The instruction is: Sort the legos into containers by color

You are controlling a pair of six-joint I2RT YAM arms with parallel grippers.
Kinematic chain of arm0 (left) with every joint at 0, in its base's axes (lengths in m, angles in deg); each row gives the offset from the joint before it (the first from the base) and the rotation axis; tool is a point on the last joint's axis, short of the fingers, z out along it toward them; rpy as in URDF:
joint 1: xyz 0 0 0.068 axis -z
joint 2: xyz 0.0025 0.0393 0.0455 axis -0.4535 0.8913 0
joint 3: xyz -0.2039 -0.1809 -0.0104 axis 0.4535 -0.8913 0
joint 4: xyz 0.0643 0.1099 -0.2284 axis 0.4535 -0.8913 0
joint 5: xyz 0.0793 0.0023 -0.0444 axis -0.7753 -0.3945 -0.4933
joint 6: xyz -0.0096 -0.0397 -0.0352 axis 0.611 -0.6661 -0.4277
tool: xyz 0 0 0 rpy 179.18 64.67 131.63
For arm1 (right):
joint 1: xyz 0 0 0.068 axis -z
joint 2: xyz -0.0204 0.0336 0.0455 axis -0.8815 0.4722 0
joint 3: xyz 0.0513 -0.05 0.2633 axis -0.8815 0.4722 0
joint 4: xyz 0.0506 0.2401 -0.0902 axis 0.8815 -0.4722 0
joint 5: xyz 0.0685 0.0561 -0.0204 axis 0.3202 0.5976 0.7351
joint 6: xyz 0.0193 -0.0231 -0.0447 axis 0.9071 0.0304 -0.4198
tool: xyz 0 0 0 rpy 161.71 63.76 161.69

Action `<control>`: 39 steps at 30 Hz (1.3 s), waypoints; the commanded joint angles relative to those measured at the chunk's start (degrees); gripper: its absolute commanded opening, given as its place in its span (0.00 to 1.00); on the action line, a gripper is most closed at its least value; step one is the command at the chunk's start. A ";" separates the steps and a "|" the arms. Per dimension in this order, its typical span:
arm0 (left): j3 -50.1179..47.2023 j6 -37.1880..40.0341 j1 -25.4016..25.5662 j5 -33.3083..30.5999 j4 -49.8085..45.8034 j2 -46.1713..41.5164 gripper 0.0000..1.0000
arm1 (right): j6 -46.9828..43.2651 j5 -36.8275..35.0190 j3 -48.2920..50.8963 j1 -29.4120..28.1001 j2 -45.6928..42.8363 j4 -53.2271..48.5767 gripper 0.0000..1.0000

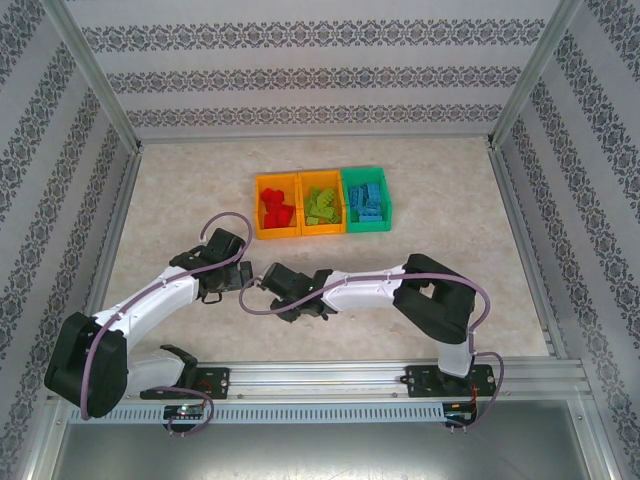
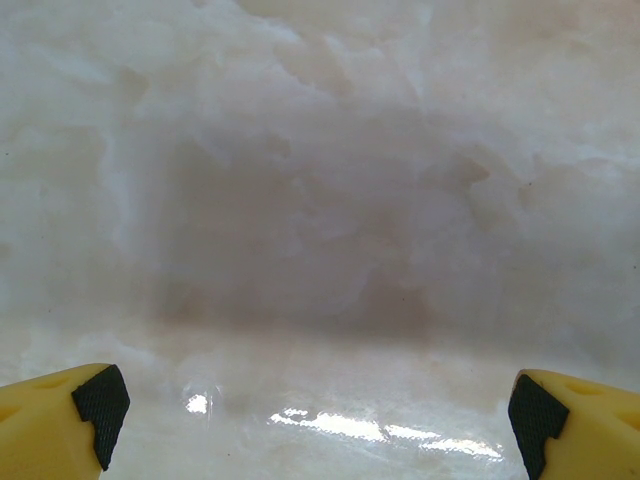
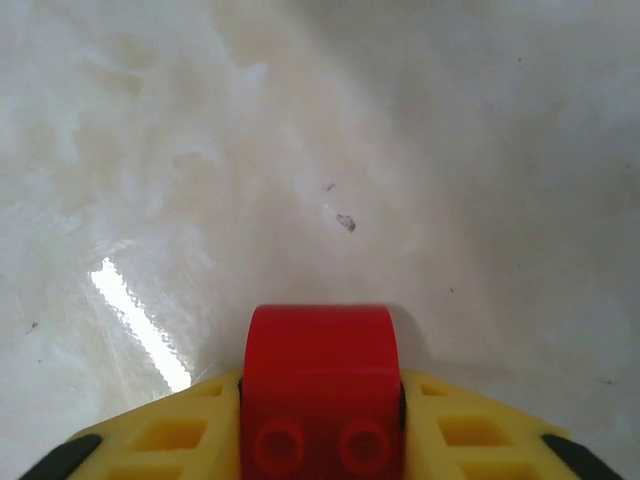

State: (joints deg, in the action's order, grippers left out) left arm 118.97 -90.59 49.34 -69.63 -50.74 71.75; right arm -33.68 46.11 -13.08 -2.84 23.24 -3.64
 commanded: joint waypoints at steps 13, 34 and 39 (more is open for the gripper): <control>-0.10 1.52 -1.10 0.29 0.56 -2.44 0.99 | 1.51 1.51 -4.81 10.94 -9.08 1.70 0.27; 0.57 2.16 -1.09 2.29 2.56 -1.84 0.99 | 13.89 9.68 -35.59 25.17 13.50 -3.29 0.34; 0.56 2.39 -1.10 2.52 2.59 -1.88 0.99 | 14.40 10.02 -39.14 25.94 15.94 -4.86 0.56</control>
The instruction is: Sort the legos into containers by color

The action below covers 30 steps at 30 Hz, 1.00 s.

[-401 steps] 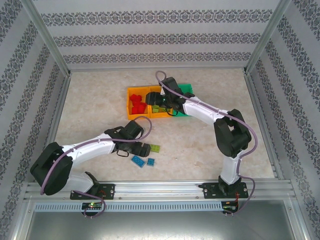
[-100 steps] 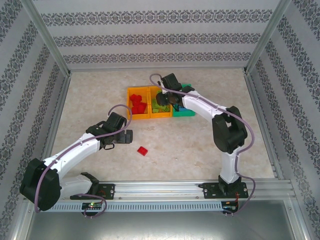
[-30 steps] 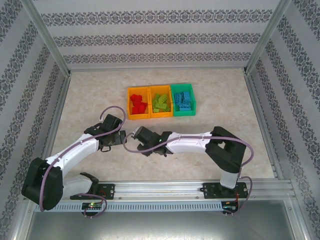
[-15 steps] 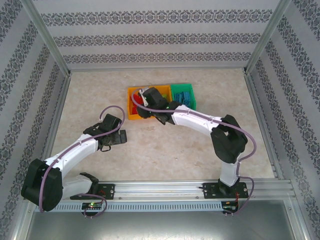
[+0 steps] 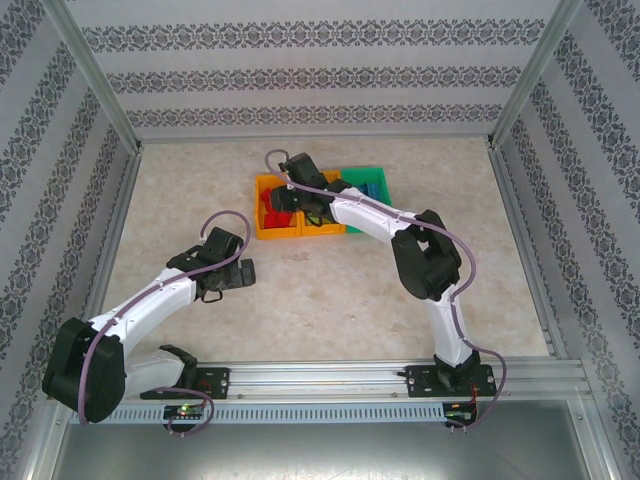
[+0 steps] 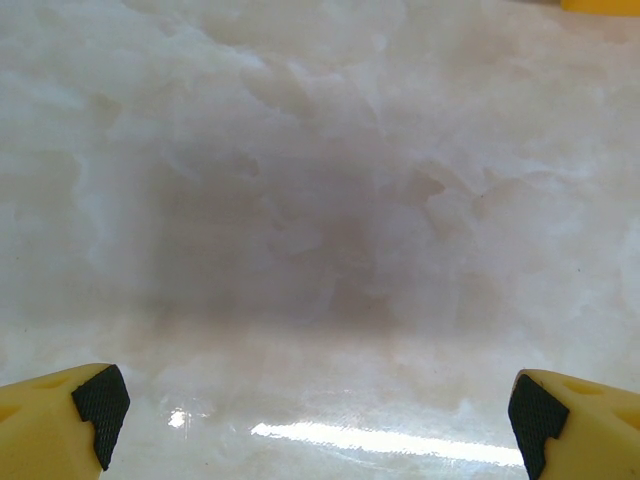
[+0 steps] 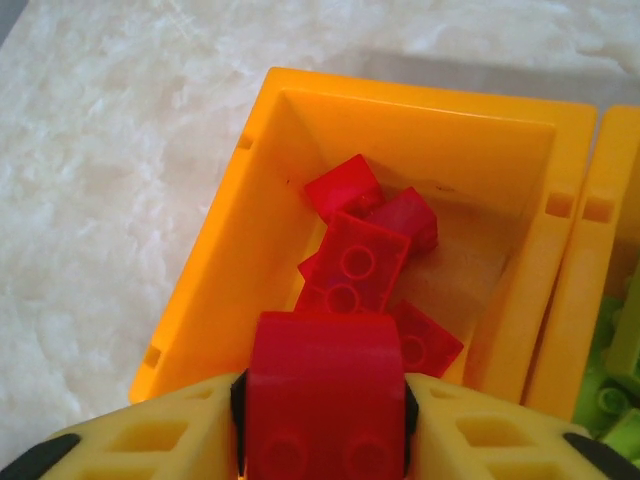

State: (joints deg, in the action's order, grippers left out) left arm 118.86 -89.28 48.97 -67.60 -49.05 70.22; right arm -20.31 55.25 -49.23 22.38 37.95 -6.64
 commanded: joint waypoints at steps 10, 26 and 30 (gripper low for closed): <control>1.18 2.21 -0.72 -0.42 1.42 -0.71 0.99 | -0.05 1.88 4.21 0.02 -10.56 0.98 0.95; -1.37 18.28 -0.79 -23.30 16.39 -4.52 0.99 | -23.77 -30.69 63.47 17.86 -58.83 26.25 0.98; -5.80 28.21 -0.87 -28.98 30.68 -3.01 0.99 | -22.10 -23.90 75.06 29.19 -63.50 37.58 0.98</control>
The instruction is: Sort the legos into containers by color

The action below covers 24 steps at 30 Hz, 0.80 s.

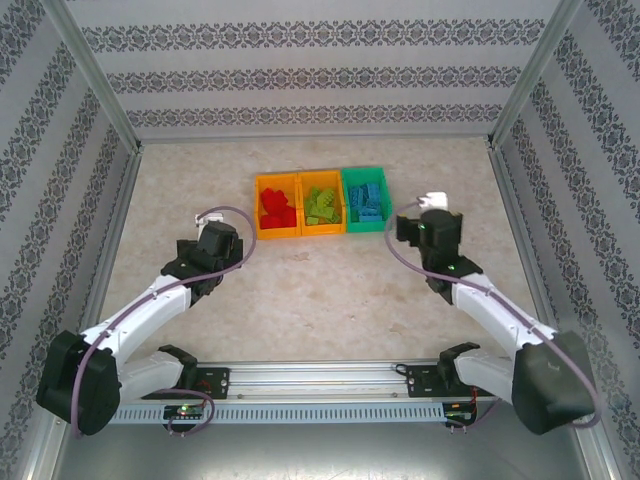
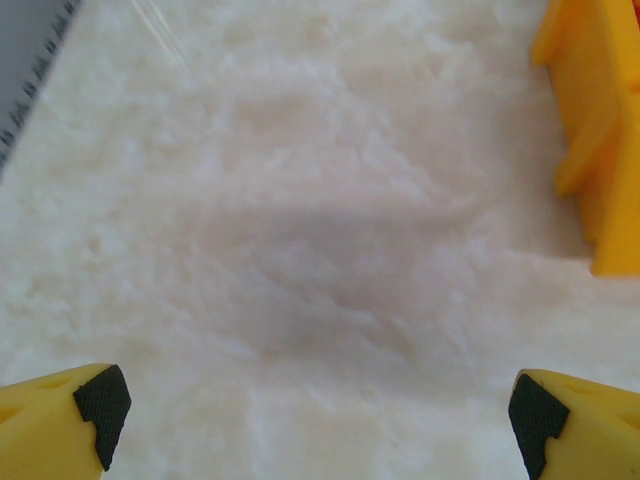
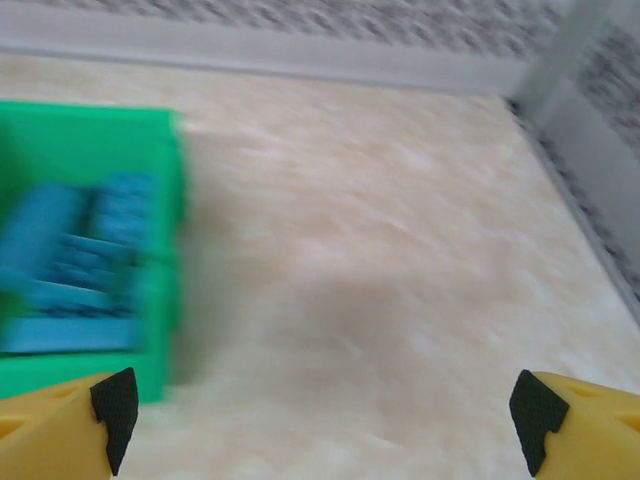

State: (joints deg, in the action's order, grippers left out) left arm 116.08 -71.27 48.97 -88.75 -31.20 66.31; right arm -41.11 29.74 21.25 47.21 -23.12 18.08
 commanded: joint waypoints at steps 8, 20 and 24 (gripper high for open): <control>-4.50 20.82 -3.40 -4.85 34.14 16.78 0.99 | -2.59 6.79 11.95 9.26 9.65 34.00 0.98; -15.71 19.74 -10.93 14.86 58.48 14.36 0.99 | -2.07 16.38 7.63 12.53 23.56 40.10 0.98; -14.57 17.49 -12.50 16.89 54.75 13.44 0.99 | -2.13 18.33 7.65 13.03 23.78 40.61 0.98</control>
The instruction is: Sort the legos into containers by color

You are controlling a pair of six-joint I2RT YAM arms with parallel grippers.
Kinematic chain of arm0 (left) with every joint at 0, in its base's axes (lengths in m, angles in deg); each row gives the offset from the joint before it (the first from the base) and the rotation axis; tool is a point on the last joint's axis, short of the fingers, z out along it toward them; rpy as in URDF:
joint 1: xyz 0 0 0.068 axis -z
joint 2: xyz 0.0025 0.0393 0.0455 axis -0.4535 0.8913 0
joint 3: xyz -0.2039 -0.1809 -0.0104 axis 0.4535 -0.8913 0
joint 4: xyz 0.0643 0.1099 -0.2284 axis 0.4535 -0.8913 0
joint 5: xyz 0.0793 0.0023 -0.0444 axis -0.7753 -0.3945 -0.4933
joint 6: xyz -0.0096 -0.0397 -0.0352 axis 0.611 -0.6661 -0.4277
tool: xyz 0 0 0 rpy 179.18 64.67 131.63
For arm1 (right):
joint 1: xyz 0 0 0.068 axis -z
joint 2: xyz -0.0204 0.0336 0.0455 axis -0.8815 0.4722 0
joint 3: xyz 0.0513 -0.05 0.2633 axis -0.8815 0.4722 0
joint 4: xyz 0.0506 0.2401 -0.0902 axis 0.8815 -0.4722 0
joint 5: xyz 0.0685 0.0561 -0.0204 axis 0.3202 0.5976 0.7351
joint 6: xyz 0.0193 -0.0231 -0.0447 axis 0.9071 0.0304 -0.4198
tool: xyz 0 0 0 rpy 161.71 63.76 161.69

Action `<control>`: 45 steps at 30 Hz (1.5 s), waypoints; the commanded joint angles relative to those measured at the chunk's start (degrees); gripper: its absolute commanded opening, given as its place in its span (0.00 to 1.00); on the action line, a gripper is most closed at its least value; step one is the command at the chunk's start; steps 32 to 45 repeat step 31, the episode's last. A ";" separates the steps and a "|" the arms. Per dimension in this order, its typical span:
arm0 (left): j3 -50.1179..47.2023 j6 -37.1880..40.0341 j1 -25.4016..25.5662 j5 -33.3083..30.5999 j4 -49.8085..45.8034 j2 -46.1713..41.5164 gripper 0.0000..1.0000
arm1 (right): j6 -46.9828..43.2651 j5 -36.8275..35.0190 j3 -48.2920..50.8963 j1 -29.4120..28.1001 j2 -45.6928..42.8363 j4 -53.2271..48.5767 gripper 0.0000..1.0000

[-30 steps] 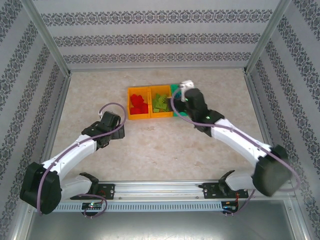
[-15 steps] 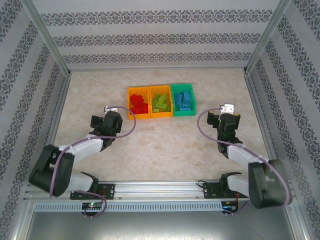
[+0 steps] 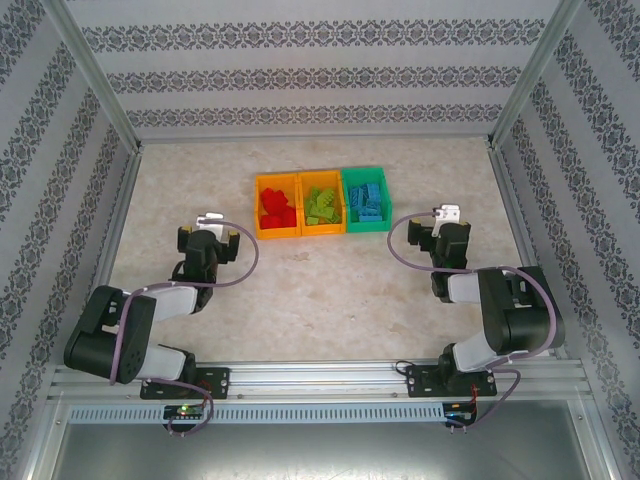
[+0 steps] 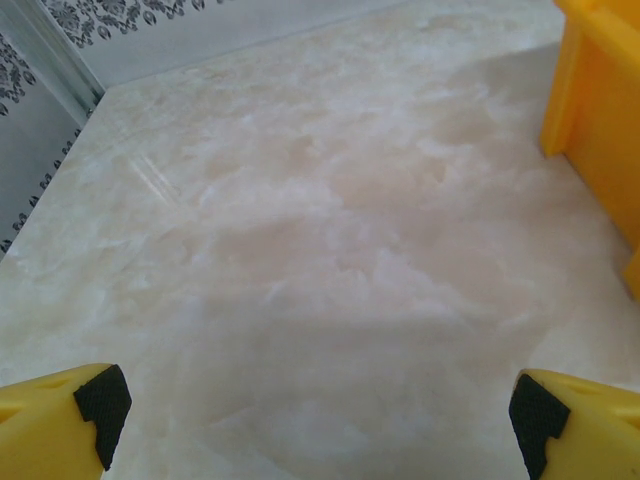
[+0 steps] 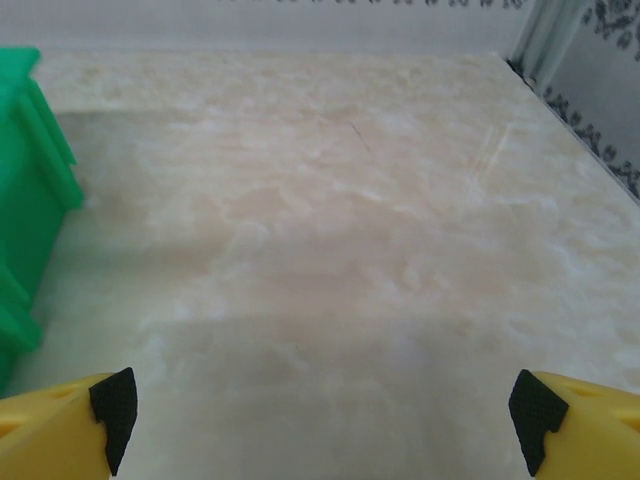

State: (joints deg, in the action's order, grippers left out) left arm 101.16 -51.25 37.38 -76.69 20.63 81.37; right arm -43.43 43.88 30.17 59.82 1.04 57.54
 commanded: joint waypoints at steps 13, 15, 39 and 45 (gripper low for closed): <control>1.42 -5.52 -7.91 11.30 11.69 9.28 0.99 | -0.14 5.31 -1.30 0.59 -0.47 1.33 0.98; 1.89 -5.16 -8.05 12.35 12.14 10.23 0.99 | -0.12 5.31 -1.35 0.59 -0.37 1.24 0.98; 2.83 -5.98 -8.92 13.23 9.92 10.33 0.99 | -0.16 5.27 -1.26 0.50 -0.45 1.33 0.98; 2.83 -5.98 -8.92 13.23 9.92 10.33 0.99 | -0.16 5.27 -1.26 0.50 -0.45 1.33 0.98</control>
